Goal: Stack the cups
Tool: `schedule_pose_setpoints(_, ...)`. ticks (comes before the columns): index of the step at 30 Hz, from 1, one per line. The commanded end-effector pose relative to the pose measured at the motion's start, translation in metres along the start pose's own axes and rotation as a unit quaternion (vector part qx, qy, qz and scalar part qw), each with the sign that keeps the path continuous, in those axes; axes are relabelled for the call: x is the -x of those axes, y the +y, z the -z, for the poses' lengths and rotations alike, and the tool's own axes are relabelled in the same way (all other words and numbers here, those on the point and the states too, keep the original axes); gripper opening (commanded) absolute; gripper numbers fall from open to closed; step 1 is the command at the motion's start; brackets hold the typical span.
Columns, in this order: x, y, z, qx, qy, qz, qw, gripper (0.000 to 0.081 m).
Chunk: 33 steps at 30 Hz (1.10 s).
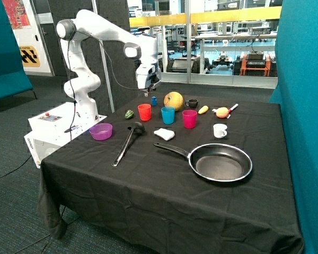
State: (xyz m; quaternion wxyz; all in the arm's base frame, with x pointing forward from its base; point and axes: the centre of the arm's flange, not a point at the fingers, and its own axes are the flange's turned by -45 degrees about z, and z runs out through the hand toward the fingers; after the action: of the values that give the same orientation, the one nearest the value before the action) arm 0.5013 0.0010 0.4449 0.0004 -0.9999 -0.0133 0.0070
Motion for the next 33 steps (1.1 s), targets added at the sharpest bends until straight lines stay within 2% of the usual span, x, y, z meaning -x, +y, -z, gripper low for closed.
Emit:
schedule_pose_setpoints(1,0.001,0.001,0.005,0.00096,0.0069,0.074,0.9973,0.0808)
schedule_pose_setpoints(3,0.002,0.000,0.005,0.00097,0.0069,0.075,0.9972,0.0808)
schedule_pose_setpoints(4,0.001,0.000,0.005,0.00096,0.0069,0.075,0.9972,0.0643)
schedule_pose_setpoints(5,0.001,0.000,0.005,0.00096,0.0069,0.074,0.9972,0.0430)
schedule_pose_setpoints(6,0.001,0.000,0.005,0.00096,0.0069,0.074,0.9972,0.0323)
schedule_pose_setpoints(8,0.002,0.001,0.005,0.00096,0.0069,0.073,0.9973,0.0243)
schedule_pose_setpoints(12,0.002,0.002,0.005,0.00094,0.0070,0.071,0.9974,0.0218)
schedule_pose_setpoints(20,-0.003,0.007,0.003,0.00085,0.0070,0.058,0.9983,0.0222)
schedule_pose_setpoints(33,-0.036,0.011,-0.002,0.00056,0.0070,0.017,0.9998,0.0247)
